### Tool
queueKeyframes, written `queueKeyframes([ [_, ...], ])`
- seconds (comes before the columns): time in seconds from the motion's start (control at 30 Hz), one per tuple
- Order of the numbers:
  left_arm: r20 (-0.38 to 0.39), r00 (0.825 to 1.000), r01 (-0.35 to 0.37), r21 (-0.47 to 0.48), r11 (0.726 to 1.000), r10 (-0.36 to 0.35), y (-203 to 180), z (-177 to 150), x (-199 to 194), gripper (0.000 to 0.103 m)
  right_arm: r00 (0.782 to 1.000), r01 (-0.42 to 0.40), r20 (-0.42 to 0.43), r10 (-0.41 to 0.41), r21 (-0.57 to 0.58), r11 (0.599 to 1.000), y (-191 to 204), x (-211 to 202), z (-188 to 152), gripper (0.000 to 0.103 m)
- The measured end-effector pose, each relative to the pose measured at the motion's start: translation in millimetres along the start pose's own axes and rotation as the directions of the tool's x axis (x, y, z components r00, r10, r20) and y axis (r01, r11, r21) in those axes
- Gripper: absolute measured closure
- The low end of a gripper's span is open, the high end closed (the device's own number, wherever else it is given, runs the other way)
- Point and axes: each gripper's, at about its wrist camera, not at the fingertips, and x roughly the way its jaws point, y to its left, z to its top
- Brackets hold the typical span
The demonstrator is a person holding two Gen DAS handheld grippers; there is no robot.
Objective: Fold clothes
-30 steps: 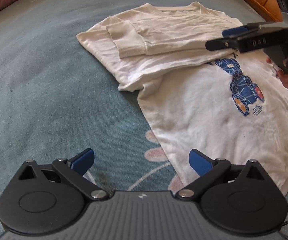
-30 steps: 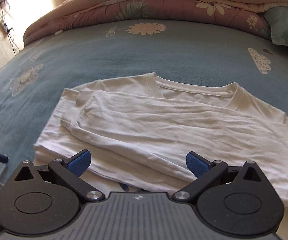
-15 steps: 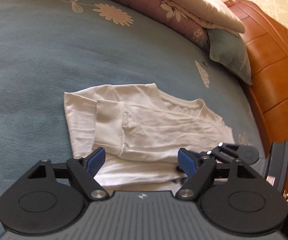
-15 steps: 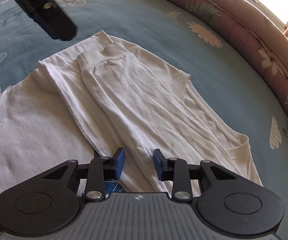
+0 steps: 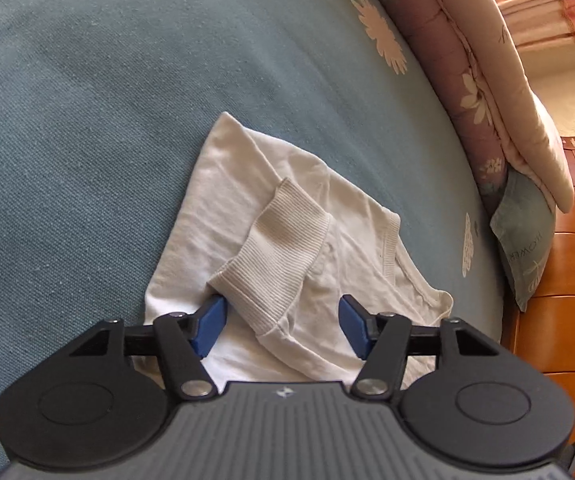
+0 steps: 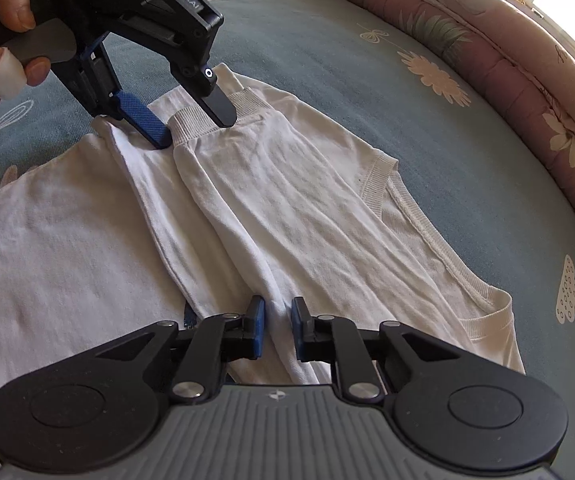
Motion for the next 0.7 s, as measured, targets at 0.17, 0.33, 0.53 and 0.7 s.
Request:
queueKeyframes([
  [0.17,0.026,0.998,-0.052,0.022,0.998,0.052,1,1,-5,0.093,1.0,-0.021,0.005,0.021,0.017,1.0,-4,-4,1,0.092],
  [0.33,0.039,0.999,-0.034,0.11,0.993,0.03,-12,-4,-27,0.094,0.999,-0.05,0.014,0.05,0.004,0.999,-2,-19,2,0.094],
  [0.53,-0.03,0.995,-0.094,0.155,0.983,0.099,-4,-3,-15,0.093,0.997,-0.063,-0.038,0.061,-0.069,0.996,15,-8,-5,0.093],
  [0.7,0.009,0.989,-0.143,0.248,0.958,0.146,-12,-3,-33,0.08,1.0,-0.021,-0.023,0.021,0.001,1.0,6,-20,-10,0.07],
])
